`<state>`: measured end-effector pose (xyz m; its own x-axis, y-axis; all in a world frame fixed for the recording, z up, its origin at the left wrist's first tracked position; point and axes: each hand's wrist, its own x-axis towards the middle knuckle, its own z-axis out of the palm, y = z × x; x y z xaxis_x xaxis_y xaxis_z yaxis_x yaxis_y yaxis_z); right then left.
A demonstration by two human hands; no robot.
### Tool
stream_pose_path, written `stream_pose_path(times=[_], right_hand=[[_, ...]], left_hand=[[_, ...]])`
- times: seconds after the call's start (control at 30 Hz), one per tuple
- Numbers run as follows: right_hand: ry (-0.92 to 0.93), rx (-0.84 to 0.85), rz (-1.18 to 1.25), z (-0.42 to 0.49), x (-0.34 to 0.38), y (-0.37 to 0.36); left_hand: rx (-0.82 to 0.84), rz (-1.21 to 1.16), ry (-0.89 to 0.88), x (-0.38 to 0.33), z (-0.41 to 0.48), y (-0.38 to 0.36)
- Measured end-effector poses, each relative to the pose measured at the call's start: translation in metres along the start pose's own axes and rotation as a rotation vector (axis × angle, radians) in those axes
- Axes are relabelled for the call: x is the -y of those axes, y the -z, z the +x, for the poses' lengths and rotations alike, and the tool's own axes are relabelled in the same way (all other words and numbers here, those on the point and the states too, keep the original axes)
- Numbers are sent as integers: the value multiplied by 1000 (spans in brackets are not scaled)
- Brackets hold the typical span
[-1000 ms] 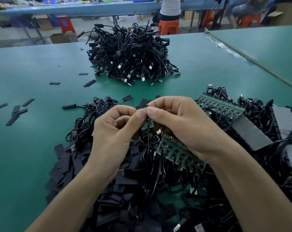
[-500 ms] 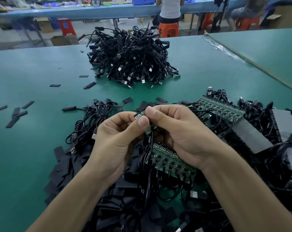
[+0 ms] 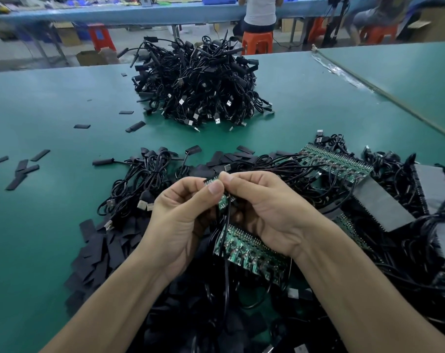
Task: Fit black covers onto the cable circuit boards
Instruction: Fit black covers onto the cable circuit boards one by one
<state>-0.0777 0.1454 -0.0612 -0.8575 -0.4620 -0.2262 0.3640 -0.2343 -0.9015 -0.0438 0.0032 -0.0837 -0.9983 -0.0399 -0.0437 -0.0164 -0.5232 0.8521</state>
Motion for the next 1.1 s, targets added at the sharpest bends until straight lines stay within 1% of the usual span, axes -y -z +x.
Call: stream_pose_path(times=[0.23, 0.3, 0.37, 0.43, 0.5, 0.57, 0.63, 0.7, 0.77, 0.87, 1.0, 1.1], right_hand=[[-55, -9, 29, 1, -5, -3], [-35, 2, 29, 1, -5, -3], [14, 4, 10, 1, -4, -3], [129, -22, -94, 1, -1, -2], [282, -76, -343, 1, 2, 1], [373, -101, -573, 0, 7, 5], [418, -97, -721, -2, 12, 9], [418, -58, -764, -5, 17, 12], [410, -25, -744, -7, 20, 13], [426, -26, -743, -8, 21, 12], [461, -79, -761, -7, 19, 9], [489, -136, -824, -7, 17, 7]], left_hand=[[-8, 15, -15, 0, 0, 0], [-13, 54, -34, -2, 1, 2], [-29, 154, -95, -7, 1, 4], [-65, 326, -195, -13, 1, 5], [-96, 458, -284, -14, 0, 3], [-105, 523, -323, -14, 0, 1], [-109, 555, -330, -14, 0, -1], [-106, 563, -342, -15, 0, 0], [-96, 571, -365, -17, 1, 1], [-79, 581, -377, -21, 0, 0], [-43, 599, -359, -23, 1, 0], [-84, 682, -390, -22, 1, 1]])
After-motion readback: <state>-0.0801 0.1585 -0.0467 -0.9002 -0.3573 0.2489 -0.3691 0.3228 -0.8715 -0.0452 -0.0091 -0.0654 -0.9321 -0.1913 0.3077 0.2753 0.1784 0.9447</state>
